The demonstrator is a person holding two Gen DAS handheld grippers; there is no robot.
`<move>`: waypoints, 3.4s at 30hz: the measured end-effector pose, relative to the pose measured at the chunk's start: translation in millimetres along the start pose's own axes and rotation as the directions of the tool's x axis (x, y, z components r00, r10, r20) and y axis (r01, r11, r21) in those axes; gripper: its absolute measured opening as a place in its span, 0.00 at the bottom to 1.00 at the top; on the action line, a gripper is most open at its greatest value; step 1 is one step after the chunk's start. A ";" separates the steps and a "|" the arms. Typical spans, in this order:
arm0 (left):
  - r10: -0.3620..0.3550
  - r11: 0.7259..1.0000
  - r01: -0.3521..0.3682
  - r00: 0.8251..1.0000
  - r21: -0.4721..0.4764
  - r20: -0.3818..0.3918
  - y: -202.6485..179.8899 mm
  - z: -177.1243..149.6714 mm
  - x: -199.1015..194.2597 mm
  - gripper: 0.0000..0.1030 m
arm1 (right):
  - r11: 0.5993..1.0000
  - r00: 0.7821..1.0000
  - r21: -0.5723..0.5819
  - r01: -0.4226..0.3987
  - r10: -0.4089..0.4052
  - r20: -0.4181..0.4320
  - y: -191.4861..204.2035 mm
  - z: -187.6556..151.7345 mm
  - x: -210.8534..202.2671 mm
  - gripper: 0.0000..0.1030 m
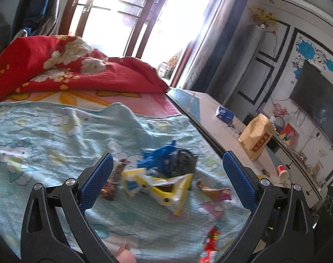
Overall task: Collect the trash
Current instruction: 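Grasp the red candy wrapper with the right tool while the left tool grasps the yellow-white snack bag, then carry the red wrapper and yellow-white snack bag with both tools over the bin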
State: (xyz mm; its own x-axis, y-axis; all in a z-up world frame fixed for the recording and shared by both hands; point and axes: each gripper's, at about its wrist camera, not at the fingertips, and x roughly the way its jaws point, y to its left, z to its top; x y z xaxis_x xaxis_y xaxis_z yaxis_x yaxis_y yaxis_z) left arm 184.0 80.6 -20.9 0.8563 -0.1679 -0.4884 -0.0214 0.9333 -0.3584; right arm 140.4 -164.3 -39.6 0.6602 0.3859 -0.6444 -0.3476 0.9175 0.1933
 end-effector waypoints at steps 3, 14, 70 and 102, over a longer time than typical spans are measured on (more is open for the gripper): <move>0.025 1.000 -0.025 1.000 0.015 -0.009 10.9 0.4 1.4 0.89 | 1.000 0.999 0.000 -0.015 0.015 -0.031 8.2 -3.5 10.8 0.76; -0.018 1.000 0.018 0.993 -0.003 -0.119 28.5 -18.0 13.8 0.70 | 0.997 0.988 0.044 -0.056 0.062 -0.140 18.6 -17.5 48.3 0.69; -0.066 0.998 0.065 0.996 -0.016 -0.063 -9.5 -7.2 1.6 0.28 | 0.999 0.998 0.020 -0.046 0.045 0.033 -10.5 7.6 2.1 0.15; -0.201 0.968 0.211 0.976 0.136 -0.081 -94.1 -16.0 -0.2 0.28 | 0.971 0.974 0.213 0.110 -0.148 0.171 -119.6 26.8 -47.6 0.15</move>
State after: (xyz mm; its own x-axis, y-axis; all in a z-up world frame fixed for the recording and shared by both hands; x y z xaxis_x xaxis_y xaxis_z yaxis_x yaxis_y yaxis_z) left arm 177.6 -12.3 0.2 0.7984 -0.3776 -0.4689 0.2301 0.9111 -0.3419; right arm 168.5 -289.9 -12.2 0.8086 0.2567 -0.5294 -0.1229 0.9536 0.2747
